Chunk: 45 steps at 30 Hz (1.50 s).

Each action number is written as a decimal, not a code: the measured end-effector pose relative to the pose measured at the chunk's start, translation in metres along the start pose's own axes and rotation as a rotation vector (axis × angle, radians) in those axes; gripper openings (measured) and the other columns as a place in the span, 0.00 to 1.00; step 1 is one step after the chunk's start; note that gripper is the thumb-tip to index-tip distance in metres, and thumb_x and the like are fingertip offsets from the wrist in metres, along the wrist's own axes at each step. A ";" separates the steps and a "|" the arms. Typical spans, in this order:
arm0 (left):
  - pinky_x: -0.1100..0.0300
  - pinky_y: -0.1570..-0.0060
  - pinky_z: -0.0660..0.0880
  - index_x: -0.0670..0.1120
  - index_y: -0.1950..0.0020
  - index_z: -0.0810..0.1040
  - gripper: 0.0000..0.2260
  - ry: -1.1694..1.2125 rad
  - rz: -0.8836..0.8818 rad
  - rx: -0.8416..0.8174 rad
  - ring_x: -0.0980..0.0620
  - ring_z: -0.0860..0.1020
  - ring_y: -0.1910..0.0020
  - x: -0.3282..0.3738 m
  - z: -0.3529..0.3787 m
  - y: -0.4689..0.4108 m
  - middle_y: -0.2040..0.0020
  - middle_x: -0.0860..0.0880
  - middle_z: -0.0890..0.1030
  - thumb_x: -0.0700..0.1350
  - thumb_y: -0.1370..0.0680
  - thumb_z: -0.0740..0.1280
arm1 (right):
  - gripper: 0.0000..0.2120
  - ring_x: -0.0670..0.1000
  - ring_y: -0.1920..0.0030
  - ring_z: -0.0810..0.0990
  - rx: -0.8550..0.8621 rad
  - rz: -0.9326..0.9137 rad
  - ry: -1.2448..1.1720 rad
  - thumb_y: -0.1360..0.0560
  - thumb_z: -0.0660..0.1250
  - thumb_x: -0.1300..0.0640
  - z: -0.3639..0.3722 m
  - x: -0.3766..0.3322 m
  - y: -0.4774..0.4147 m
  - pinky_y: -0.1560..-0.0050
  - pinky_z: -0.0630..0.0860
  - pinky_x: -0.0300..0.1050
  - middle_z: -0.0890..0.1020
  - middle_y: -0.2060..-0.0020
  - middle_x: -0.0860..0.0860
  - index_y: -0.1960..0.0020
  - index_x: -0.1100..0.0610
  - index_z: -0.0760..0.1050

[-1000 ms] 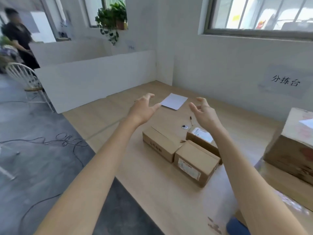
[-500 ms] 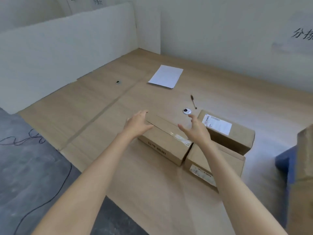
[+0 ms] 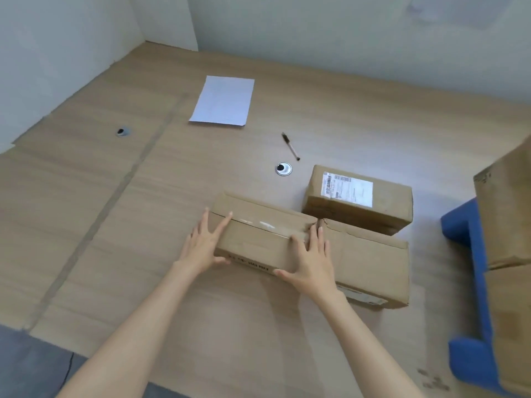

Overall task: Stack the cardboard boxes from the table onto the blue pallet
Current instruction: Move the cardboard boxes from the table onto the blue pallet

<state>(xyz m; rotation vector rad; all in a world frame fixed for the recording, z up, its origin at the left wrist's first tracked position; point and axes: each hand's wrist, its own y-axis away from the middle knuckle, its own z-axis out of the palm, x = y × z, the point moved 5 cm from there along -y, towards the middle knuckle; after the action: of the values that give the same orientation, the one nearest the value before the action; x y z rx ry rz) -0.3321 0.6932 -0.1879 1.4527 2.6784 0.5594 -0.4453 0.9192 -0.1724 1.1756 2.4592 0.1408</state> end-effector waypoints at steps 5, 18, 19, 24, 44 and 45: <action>0.47 0.32 0.65 0.67 0.25 0.42 0.45 0.162 0.052 0.053 0.38 0.61 0.26 -0.030 0.013 0.002 0.23 0.39 0.45 0.53 0.28 0.73 | 0.51 0.63 0.24 0.32 0.011 0.053 0.116 0.34 0.68 0.31 0.019 -0.017 0.000 0.27 0.31 0.55 0.39 0.24 0.67 0.22 0.47 0.46; 0.46 0.36 0.67 0.67 0.26 0.53 0.45 0.436 0.015 0.012 0.41 0.66 0.30 -0.072 -0.034 -0.013 0.30 0.43 0.59 0.51 0.34 0.78 | 0.42 0.56 0.31 0.64 0.106 0.100 -0.328 0.35 0.78 0.49 0.007 -0.046 -0.021 0.32 0.64 0.52 0.68 0.35 0.52 0.27 0.46 0.60; 0.46 0.37 0.67 0.66 0.26 0.54 0.45 0.441 0.025 0.033 0.42 0.67 0.31 -0.071 -0.049 -0.014 0.30 0.44 0.62 0.53 0.35 0.78 | 0.42 0.54 0.33 0.66 0.122 0.086 -0.362 0.36 0.78 0.49 -0.007 -0.046 -0.025 0.34 0.67 0.50 0.69 0.37 0.50 0.27 0.46 0.62; 0.48 0.39 0.63 0.59 0.26 0.59 0.43 0.392 0.121 0.217 0.48 0.70 0.35 -0.054 -0.152 -0.012 0.34 0.51 0.71 0.63 0.36 0.75 | 0.41 0.50 0.36 0.71 0.228 0.040 -0.488 0.37 0.79 0.47 -0.105 -0.050 -0.031 0.37 0.70 0.49 0.73 0.36 0.46 0.29 0.46 0.65; 0.41 0.40 0.71 0.58 0.29 0.64 0.41 0.558 0.688 0.484 0.46 0.77 0.43 0.219 -0.299 0.090 0.44 0.52 0.79 0.73 0.38 0.67 | 0.32 0.48 0.41 0.75 0.705 0.088 -0.577 0.31 0.74 0.41 -0.336 0.110 0.193 0.44 0.77 0.44 0.73 0.37 0.46 0.30 0.38 0.64; 0.41 0.40 0.72 0.57 0.29 0.64 0.41 0.565 0.704 0.476 0.47 0.77 0.44 0.238 -0.293 0.100 0.45 0.53 0.78 0.72 0.38 0.66 | 0.32 0.48 0.41 0.74 0.721 0.100 -0.560 0.31 0.73 0.40 -0.339 0.127 0.210 0.45 0.76 0.43 0.72 0.36 0.45 0.31 0.38 0.64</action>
<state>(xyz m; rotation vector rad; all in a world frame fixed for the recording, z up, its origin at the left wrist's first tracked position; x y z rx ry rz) -0.4454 0.8521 0.1502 2.7889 2.7338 0.4026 -0.5012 1.1792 0.1508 1.3601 1.9716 -0.9844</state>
